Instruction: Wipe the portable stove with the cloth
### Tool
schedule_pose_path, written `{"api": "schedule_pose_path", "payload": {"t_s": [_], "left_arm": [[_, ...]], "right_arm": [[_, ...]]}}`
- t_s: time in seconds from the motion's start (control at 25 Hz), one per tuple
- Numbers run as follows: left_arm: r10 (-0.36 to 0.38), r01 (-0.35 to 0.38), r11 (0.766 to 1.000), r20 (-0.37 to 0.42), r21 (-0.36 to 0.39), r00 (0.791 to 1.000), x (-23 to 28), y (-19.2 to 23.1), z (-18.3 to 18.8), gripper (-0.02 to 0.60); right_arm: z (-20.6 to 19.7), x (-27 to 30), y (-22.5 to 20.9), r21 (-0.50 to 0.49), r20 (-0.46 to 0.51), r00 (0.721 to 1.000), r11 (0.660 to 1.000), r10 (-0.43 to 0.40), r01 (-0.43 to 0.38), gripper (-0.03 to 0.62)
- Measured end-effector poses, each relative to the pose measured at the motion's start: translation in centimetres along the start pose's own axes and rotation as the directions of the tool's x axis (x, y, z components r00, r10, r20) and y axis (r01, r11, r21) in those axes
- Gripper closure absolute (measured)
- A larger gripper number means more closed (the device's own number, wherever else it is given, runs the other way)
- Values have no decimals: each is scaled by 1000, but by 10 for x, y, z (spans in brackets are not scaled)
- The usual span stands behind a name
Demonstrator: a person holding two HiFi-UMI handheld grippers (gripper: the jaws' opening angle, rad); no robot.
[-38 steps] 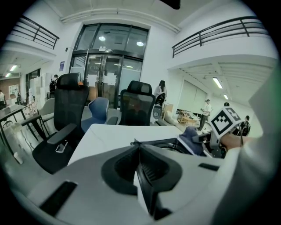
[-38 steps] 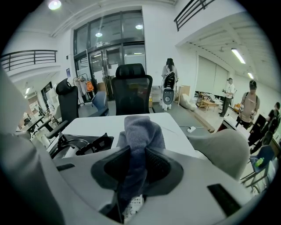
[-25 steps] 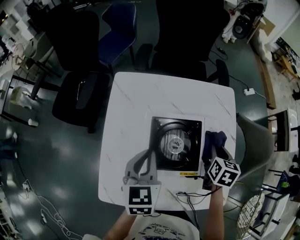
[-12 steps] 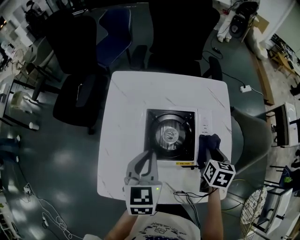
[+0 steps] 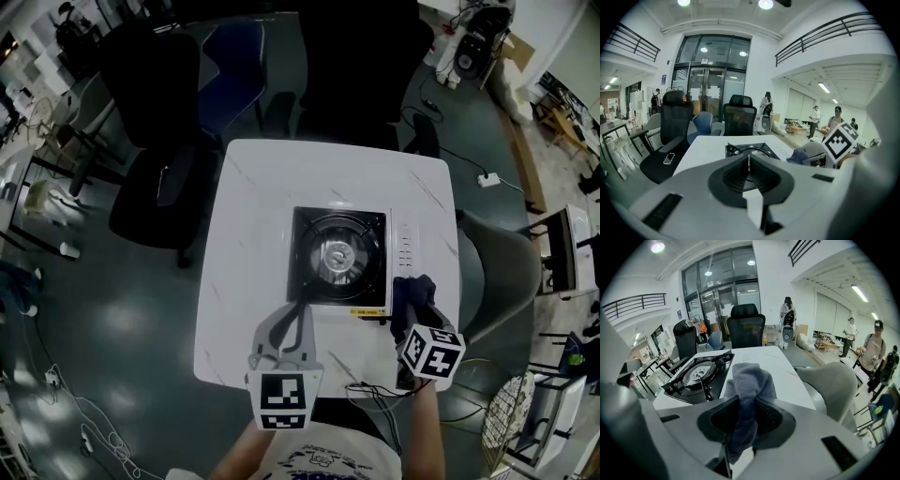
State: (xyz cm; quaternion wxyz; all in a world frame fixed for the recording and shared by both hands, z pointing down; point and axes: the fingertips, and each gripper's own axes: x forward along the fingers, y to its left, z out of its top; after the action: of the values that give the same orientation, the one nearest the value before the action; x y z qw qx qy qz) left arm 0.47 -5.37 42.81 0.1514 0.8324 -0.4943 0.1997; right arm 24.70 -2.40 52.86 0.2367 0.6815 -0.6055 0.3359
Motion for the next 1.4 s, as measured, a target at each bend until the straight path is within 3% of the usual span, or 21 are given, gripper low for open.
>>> {"api": "schedule_pose_path", "payload": {"t_s": [0.56,1.4], "left_arm": [[29,-28,999,21,-21,999,-28,-6,-5,561],[104,-101,992,36,-70,994,-57,19,-14,561]], "right_arm": [[-37,-23,15,-18,-39,999,999,38,-38,494],[-58,-24,92,-126,-102,982,977,158,-171,494]]}}
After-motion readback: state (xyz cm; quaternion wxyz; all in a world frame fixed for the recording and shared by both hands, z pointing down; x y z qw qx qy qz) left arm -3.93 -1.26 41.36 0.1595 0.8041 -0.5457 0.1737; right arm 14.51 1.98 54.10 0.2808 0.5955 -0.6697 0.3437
